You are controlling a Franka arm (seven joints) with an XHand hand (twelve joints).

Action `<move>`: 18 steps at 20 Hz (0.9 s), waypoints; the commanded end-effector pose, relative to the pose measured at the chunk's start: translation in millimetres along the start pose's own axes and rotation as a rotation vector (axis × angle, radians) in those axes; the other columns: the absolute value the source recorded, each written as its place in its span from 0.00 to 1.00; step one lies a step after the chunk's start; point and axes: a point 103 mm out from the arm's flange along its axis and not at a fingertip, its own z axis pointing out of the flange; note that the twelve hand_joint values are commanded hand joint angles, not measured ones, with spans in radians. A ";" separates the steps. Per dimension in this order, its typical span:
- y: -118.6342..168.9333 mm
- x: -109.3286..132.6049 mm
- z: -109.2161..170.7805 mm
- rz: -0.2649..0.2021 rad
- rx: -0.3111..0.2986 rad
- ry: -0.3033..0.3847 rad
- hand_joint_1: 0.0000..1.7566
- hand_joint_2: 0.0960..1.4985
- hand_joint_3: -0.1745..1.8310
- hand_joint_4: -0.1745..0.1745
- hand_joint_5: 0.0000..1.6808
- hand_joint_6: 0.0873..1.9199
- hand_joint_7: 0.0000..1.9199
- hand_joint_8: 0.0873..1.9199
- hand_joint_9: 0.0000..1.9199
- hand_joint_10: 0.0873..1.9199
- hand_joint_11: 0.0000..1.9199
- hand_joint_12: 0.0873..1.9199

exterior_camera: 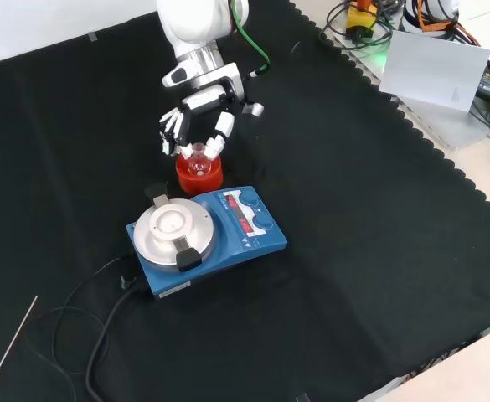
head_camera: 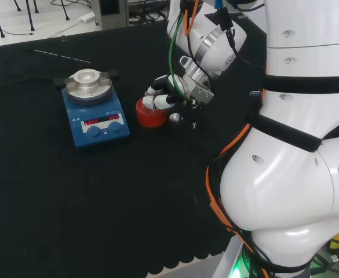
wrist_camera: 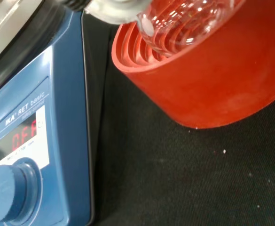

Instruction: Pick up the round-bottom flask.

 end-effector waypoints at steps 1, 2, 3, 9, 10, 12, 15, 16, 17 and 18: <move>0.4 5.5 -4.2 0.009 -0.039 -0.020 0.59 0.57 0.29 1.00 0.61 0.51 0.31 0.25 0.38 0.22 0.12 0.67; 0.7 7.0 -5.3 0.007 -0.040 -0.019 0.59 0.55 0.33 1.00 0.61 0.52 0.32 0.25 0.39 0.22 0.13 0.67; 0.9 8.7 -6.9 0.005 -0.043 -0.021 0.59 0.53 0.36 1.00 0.61 0.53 0.32 0.24 0.40 0.21 0.14 0.67; -1.5 22.6 -20.1 -0.009 -0.041 -0.030 0.60 0.48 0.42 1.00 0.61 0.55 0.33 0.24 0.41 0.21 0.15 0.67; -2.8 26.3 -23.7 -0.010 -0.039 -0.034 0.60 0.47 0.43 1.00 0.62 0.55 0.33 0.24 0.41 0.21 0.16 0.66; -5.3 32.4 -30.3 -0.014 -0.035 -0.043 0.60 0.46 0.45 0.98 0.62 0.55 0.33 0.24 0.41 0.21 0.16 0.66; -10.0 43.9 -43.1 -0.026 -0.039 -0.063 0.60 0.45 0.46 0.95 0.62 0.56 0.33 0.24 0.41 0.21 0.16 0.66; -11.4 47.6 -47.7 -0.028 -0.041 -0.069 0.61 0.44 0.47 0.95 0.62 0.56 0.33 0.24 0.41 0.21 0.16 0.66; -12.4 50.6 -50.8 -0.029 -0.042 -0.074 0.61 0.44 0.48 0.94 0.63 0.56 0.33 0.24 0.41 0.21 0.16 0.66; -14.1 55.4 -54.0 -0.056 -0.016 -0.025 0.61 0.43 0.48 0.94 0.63 0.56 0.33 0.24 0.41 0.21 0.16 0.66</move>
